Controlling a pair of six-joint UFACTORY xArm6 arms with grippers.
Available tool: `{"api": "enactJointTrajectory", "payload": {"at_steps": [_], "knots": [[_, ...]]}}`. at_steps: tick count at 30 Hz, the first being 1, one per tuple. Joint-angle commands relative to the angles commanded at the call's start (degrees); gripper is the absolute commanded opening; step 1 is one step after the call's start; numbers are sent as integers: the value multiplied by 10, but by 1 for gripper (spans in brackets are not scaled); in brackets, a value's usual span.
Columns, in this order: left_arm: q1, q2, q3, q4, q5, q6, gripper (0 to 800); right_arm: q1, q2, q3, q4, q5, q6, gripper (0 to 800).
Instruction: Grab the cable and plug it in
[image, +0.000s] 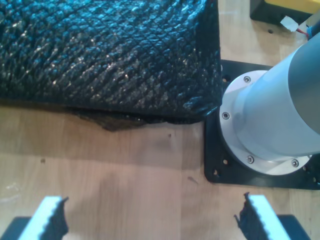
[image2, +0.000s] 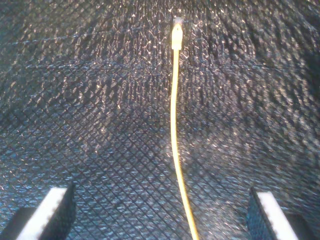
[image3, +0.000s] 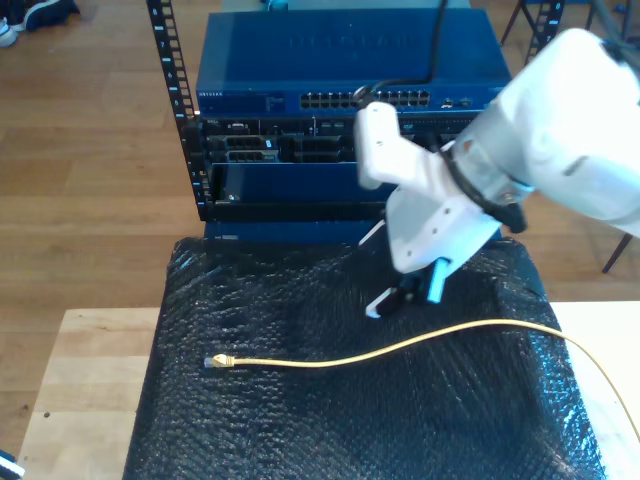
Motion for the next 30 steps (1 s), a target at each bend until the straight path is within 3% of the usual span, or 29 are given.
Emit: {"api": "enactJointTrajectory", "payload": {"at_steps": [8,17,25,30], "knots": [[-6,0,0,-6,0,-9,800,46,59,-35,-72,-21,62,794],[-26,1,-1,-11,-1,-35,800,87,120,-89,-92,-30,111,794],[-32,2,2,-12,-17,-56,800,112,155,-118,-185,-30,199,794],[-33,3,3,-12,-20,-62,800,131,169,-127,-190,-30,222,796]]}}
